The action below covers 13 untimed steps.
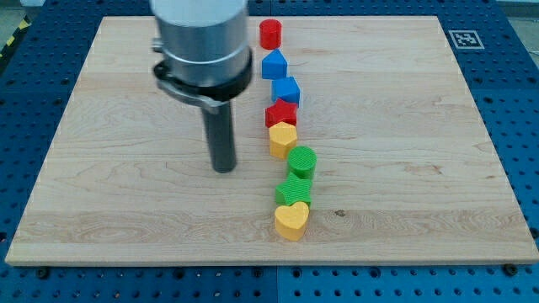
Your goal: Move the red star and blue triangle slightly to the right
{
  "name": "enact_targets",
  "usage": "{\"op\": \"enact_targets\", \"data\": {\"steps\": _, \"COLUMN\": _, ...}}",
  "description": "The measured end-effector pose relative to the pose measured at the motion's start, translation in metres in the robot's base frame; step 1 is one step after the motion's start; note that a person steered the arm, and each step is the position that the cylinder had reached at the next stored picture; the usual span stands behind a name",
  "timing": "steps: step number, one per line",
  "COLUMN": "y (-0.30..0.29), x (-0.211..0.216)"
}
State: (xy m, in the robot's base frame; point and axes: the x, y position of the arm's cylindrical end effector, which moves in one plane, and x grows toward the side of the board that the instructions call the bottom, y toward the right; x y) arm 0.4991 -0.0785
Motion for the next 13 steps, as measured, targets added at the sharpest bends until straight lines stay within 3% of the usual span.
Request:
{"op": "enact_targets", "data": {"steps": 1, "y": -0.005, "x": -0.027}}
{"op": "enact_targets", "data": {"steps": 4, "y": 0.064, "x": -0.048}}
{"op": "enact_targets", "data": {"steps": 8, "y": 0.072, "x": -0.050}}
{"op": "enact_targets", "data": {"steps": 10, "y": 0.004, "x": -0.052}}
{"op": "enact_targets", "data": {"steps": 12, "y": -0.008, "x": -0.052}}
{"op": "enact_targets", "data": {"steps": 13, "y": -0.031, "x": -0.081}}
